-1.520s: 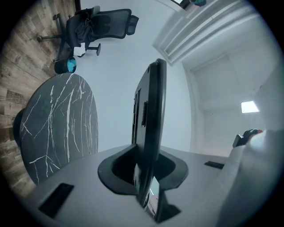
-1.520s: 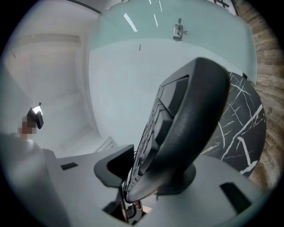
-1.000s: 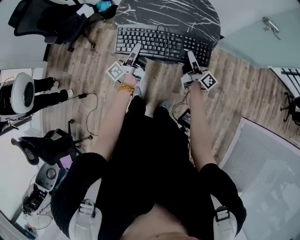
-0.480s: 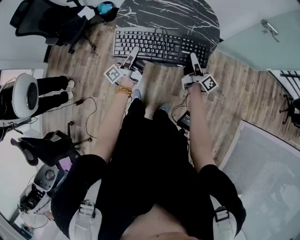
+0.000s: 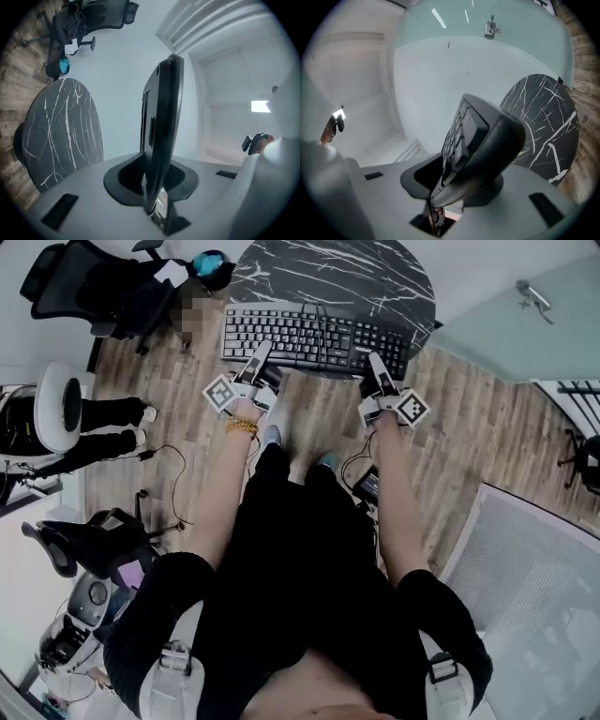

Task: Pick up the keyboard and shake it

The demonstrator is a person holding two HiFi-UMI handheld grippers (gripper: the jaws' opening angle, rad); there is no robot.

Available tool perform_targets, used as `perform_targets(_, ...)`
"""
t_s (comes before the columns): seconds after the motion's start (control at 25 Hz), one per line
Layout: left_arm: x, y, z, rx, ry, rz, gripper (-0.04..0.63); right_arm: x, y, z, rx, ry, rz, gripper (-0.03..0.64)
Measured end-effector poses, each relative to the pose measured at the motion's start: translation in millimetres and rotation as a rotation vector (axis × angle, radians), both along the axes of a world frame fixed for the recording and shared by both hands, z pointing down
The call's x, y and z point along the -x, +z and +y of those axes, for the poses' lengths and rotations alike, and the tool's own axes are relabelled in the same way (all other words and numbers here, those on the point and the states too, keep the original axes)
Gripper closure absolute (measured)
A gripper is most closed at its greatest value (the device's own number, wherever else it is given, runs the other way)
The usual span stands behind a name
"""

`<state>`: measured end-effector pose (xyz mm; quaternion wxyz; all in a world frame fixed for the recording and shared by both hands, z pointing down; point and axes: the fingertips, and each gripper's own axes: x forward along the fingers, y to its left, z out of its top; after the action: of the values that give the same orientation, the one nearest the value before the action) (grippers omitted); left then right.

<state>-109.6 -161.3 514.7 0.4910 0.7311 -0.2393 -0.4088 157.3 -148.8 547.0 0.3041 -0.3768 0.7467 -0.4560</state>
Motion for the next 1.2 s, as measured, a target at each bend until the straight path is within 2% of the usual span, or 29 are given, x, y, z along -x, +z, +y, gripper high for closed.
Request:
perform_targets(0.24,2,-2,0,-0.030,-0.007,-0.008,0.526,2,-9,5,-0.034,0.008,-0.059,0.514)
perform_targets(0.36,4,-11,-1,-0.063,-0.049,-0.037,0.517,3,-20,12,-0.079,0.021,-0.081,0.521)
perform_targets(0.48,9,-17,-7,-0.039,-0.123,-0.057,0.480,6,-24,15,-0.094,0.002,-0.070,0.522)
perform_targets(0.56,15,-13,-12,-0.004,-0.166,-0.027,0.476,10,-24,18,-0.102,-0.028,-0.051,0.524)
perform_targets(0.64,20,-4,-14,0.020,-0.177,0.022,0.503,13,-25,22,-0.113,-0.046,-0.045,0.525)
perform_targets(0.84,17,-11,-9,-0.021,-0.091,0.087,0.523,7,-36,21,-0.168,-0.016,-0.051,0.514)
perform_targets(0.96,19,-11,-8,-0.026,-0.086,0.144,0.525,7,-42,17,-0.184,-0.004,-0.067,0.499)
perform_targets(1.08,20,-4,-6,-0.007,-0.091,0.168,0.523,2,-44,9,-0.181,0.026,-0.091,0.462)
perform_targets(1.2,20,0,-2,0.006,-0.100,0.179,0.523,1,-42,5,-0.166,0.032,-0.072,0.459)
